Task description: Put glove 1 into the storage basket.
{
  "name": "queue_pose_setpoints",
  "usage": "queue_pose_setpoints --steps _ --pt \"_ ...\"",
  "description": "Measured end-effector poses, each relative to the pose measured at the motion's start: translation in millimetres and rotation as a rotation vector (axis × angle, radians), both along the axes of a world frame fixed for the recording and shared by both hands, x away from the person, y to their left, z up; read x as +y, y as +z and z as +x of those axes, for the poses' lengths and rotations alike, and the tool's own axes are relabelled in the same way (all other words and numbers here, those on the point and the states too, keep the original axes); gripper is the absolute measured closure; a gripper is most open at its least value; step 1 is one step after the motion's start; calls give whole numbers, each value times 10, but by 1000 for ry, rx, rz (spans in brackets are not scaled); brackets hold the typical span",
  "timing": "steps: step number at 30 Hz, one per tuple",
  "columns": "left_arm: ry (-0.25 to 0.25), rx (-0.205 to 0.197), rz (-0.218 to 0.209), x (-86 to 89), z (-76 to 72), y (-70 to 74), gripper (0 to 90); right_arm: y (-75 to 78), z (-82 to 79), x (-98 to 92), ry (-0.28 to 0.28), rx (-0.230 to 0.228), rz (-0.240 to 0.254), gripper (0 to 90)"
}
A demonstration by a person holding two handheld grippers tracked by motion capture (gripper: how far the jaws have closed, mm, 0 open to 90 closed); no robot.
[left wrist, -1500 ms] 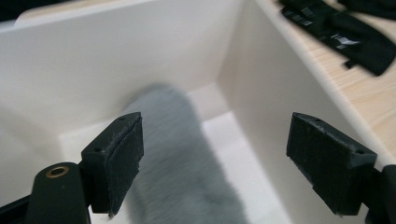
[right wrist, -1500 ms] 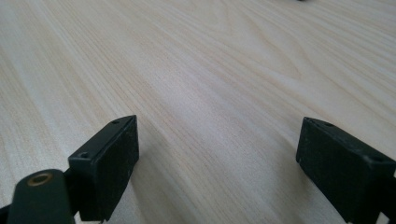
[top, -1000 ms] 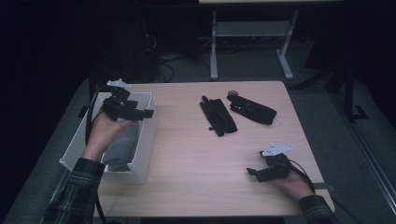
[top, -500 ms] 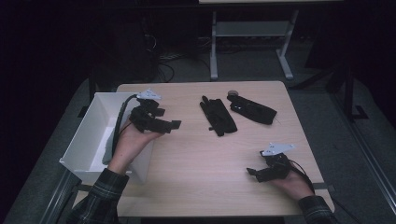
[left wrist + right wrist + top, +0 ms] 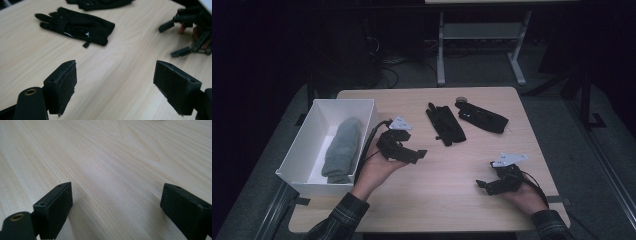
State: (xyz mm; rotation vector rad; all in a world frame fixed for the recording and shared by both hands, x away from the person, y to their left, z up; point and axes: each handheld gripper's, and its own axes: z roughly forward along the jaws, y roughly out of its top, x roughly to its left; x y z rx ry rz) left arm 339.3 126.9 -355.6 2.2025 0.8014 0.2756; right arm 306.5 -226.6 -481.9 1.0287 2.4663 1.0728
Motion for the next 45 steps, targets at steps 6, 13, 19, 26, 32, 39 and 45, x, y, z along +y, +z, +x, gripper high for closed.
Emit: queue_pose_setpoints --steps 6,13,19,26,32,39,45 --pt "-39 20 35 -62 -60 -269 176 -2 5 -10 12 -3 -2 102" --pt "-55 41 65 -39 -115 -587 155 36 13 13 7 18 -24 149" --pt "-60 59 91 19 -141 -852 138 82 40 -1 4 7 -41 312" --pt "-59 102 82 112 -158 -1049 134 162 213 -35 -23 18 -53 618" --pt "-67 75 110 141 -193 -1098 128 297 405 -189 -63 -20 -24 889" --pt "-78 -8 76 212 -251 -1176 126 370 698 -307 -134 -37 -16 900" --pt "-77 -30 36 224 -264 -1216 127 363 994 -340 -180 -50 -5 900"
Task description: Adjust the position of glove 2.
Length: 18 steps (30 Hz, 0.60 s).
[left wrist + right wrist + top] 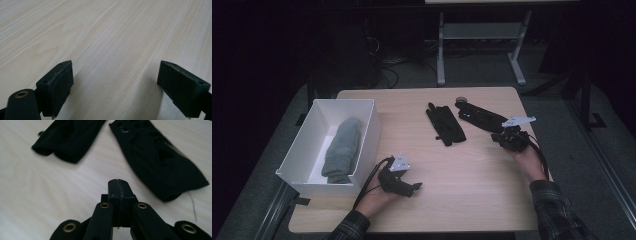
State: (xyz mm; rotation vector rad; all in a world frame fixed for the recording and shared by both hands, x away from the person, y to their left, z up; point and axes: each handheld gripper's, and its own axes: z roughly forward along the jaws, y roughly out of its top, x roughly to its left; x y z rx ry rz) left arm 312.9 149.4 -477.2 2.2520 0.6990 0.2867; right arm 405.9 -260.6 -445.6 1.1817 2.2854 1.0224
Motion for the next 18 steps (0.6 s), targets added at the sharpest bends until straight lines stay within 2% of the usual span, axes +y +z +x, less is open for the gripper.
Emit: queue_pose_setpoints --steps 6,11,13,18 --pt "11 -2 3 1 4 2 127 -10 303 -15 -31 -21 9 900" --pt "21 -3 3 3 4 1 127 -94 521 -47 -74 -27 8 900" --pt "21 -3 3 2 4 1 127 -140 601 -72 -99 -13 -3 900" --pt "20 -6 5 4 6 1 127 -202 681 -132 -135 -3 -51 900"
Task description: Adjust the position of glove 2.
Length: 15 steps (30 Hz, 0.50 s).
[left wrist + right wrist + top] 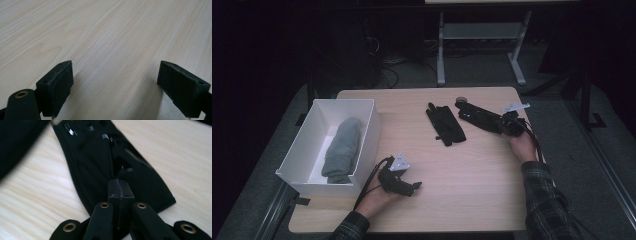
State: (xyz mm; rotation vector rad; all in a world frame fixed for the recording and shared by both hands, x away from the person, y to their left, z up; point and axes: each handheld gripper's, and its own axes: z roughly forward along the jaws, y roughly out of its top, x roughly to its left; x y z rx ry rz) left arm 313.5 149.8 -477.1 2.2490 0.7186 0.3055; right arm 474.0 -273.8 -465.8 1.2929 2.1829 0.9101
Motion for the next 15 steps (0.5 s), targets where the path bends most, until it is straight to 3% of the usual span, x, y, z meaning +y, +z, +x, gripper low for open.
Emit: queue_pose_setpoints --steps 1,3,6,15 --pt "1 1 0 -1 -1 0 127 -27 13 -9 1 13 -17 900" --pt "2 2 0 -1 -2 0 127 -36 18 -32 -3 26 9 900" --pt "1 3 -2 -1 -2 -1 127 -30 5 -25 13 36 -1 900" --pt "2 4 -2 -3 -3 -1 127 2 -231 20 83 93 24 900"
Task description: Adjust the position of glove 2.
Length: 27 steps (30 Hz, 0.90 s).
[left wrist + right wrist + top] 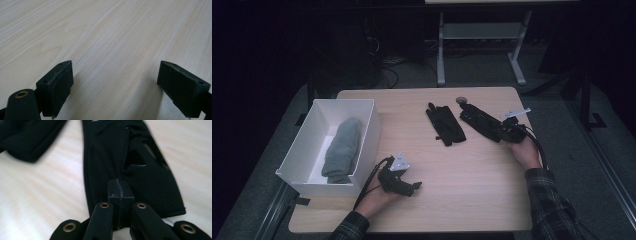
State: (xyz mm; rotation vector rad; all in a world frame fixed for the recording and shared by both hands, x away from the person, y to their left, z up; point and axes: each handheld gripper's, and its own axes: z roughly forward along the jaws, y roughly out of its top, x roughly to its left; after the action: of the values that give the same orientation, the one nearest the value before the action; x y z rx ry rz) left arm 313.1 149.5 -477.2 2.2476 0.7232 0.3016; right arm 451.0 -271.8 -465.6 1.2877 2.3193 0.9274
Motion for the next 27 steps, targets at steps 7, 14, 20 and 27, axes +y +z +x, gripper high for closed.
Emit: queue_pose_setpoints --steps 7,14,20,27 --pt "-1 -3 3 2 2 1 127 4 -201 30 61 33 -18 900" --pt "-2 -4 4 2 3 2 127 22 -393 97 114 55 -26 900" --pt "-2 -4 4 2 2 2 127 40 -582 186 173 81 -20 900" --pt "-3 -3 4 3 1 3 127 44 -785 290 235 104 -2 900"
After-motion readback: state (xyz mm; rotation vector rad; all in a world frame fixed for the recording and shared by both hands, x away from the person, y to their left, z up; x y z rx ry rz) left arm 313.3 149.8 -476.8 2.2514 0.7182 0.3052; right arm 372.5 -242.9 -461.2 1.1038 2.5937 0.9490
